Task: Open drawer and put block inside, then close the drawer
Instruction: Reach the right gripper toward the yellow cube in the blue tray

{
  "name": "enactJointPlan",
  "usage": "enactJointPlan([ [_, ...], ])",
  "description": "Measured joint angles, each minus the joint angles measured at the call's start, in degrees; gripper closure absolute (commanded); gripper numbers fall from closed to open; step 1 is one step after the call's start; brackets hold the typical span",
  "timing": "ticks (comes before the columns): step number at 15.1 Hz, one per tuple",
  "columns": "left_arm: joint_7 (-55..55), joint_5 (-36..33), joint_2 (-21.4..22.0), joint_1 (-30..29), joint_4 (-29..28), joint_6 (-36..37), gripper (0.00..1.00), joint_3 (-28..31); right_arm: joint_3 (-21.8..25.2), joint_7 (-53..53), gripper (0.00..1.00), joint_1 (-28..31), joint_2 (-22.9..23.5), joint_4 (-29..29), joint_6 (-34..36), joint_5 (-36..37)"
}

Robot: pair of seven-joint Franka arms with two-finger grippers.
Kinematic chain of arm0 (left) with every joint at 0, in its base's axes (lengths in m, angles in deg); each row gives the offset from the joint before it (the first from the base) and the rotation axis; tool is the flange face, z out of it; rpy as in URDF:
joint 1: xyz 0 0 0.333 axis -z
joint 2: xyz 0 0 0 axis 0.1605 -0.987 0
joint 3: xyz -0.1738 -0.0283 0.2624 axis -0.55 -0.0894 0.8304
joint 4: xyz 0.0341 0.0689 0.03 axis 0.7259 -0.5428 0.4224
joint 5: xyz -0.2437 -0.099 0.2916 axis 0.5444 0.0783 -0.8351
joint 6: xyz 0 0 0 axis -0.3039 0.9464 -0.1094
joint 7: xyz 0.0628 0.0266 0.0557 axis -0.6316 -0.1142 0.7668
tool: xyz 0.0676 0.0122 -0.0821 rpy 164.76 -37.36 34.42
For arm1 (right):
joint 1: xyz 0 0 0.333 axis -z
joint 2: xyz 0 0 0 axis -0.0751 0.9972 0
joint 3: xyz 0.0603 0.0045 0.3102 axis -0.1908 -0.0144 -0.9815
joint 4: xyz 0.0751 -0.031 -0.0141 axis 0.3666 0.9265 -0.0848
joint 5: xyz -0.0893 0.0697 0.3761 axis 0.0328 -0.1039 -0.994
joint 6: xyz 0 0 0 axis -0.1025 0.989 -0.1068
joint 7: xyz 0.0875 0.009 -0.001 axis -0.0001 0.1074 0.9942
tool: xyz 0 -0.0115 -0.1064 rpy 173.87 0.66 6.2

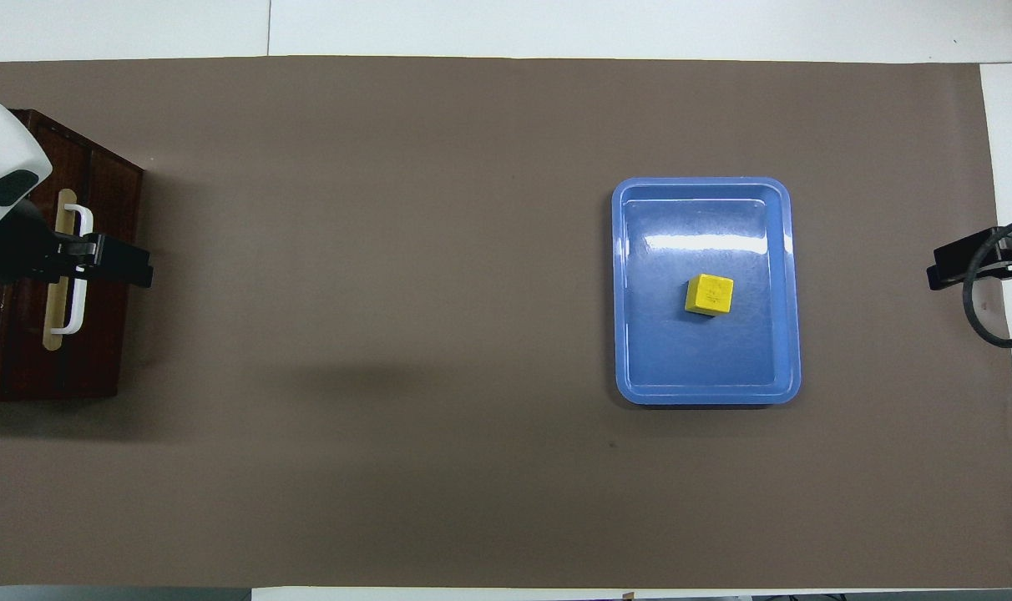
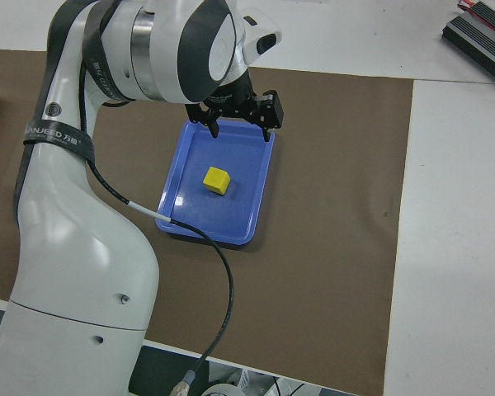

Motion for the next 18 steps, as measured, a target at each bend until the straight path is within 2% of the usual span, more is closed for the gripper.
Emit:
enactJointPlan([
  [11,0.0,0.0,0.0,0.0,0.0,0.0,0.0,0.0,-0.2,-1.7,0.0,-0.7,0.0,0.0,-0.1,0.0],
  [15,0.0,0.0,0.0,0.0,0.0,0.0,0.0,0.0,-0.3,-15.7,0.0,-0.7,0.0,0.8,-0.2,-1.4],
  [18,0.0,0.0,0.0,0.0,0.0,0.0,0.0,0.0,-0.1,-31.4,0.0,-0.3,-1.2,5.6,-3.0,-8.3],
])
